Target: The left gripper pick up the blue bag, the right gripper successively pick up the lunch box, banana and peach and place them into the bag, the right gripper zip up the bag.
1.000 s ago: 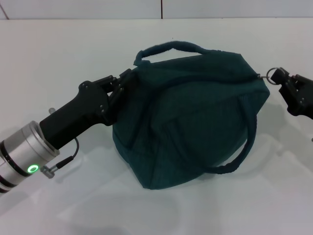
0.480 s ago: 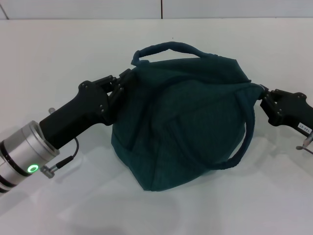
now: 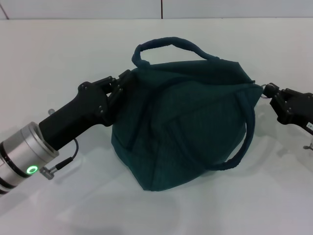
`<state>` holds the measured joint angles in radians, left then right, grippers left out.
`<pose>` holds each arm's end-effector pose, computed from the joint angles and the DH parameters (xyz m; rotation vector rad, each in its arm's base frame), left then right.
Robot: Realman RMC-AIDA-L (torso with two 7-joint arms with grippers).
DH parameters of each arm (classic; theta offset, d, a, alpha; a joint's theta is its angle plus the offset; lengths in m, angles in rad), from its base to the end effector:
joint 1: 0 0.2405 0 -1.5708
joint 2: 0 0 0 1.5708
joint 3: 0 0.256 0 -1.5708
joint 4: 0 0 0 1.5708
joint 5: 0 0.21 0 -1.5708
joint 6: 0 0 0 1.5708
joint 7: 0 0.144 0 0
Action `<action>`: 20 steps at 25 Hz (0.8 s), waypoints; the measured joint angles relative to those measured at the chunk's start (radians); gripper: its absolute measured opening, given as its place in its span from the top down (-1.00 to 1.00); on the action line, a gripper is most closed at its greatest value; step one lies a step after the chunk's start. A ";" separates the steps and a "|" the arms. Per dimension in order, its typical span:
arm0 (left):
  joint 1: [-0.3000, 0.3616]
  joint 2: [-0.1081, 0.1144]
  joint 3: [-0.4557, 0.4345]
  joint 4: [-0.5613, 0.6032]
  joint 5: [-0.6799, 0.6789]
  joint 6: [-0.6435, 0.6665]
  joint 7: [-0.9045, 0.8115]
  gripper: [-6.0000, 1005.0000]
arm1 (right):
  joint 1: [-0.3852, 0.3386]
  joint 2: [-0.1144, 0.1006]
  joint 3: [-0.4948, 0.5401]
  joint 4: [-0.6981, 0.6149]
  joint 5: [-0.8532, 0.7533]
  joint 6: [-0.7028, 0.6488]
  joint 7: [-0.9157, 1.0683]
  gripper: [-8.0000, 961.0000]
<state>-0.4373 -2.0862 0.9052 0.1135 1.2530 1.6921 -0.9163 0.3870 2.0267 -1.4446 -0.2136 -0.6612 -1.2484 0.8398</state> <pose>-0.2616 0.2723 -0.0349 -2.2507 -0.6574 -1.4068 0.3121 0.3095 -0.0288 -2.1170 0.7422 0.9445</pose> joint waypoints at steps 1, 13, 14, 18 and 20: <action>0.000 0.000 0.000 0.000 0.000 0.000 0.000 0.87 | 0.001 -0.001 -0.001 0.003 0.000 0.006 0.000 0.95; -0.007 0.001 0.005 0.000 0.004 0.007 -0.013 0.87 | 0.030 -0.002 -0.105 -0.004 -0.008 0.052 0.003 0.96; -0.007 0.002 0.005 0.004 0.005 0.009 -0.026 0.87 | 0.029 -0.002 -0.106 -0.005 -0.008 0.048 0.001 0.96; -0.002 0.003 0.007 0.039 0.012 0.009 -0.081 0.88 | 0.019 -0.004 -0.108 -0.004 -0.009 0.018 -0.005 0.96; 0.001 0.004 0.009 0.053 0.013 0.010 -0.112 0.88 | 0.009 -0.007 -0.112 0.001 -0.009 -0.016 -0.008 0.96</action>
<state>-0.4367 -2.0824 0.9140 0.1669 1.2657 1.7017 -1.0287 0.3963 2.0199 -1.5566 -0.2129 -0.6699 -1.2645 0.8321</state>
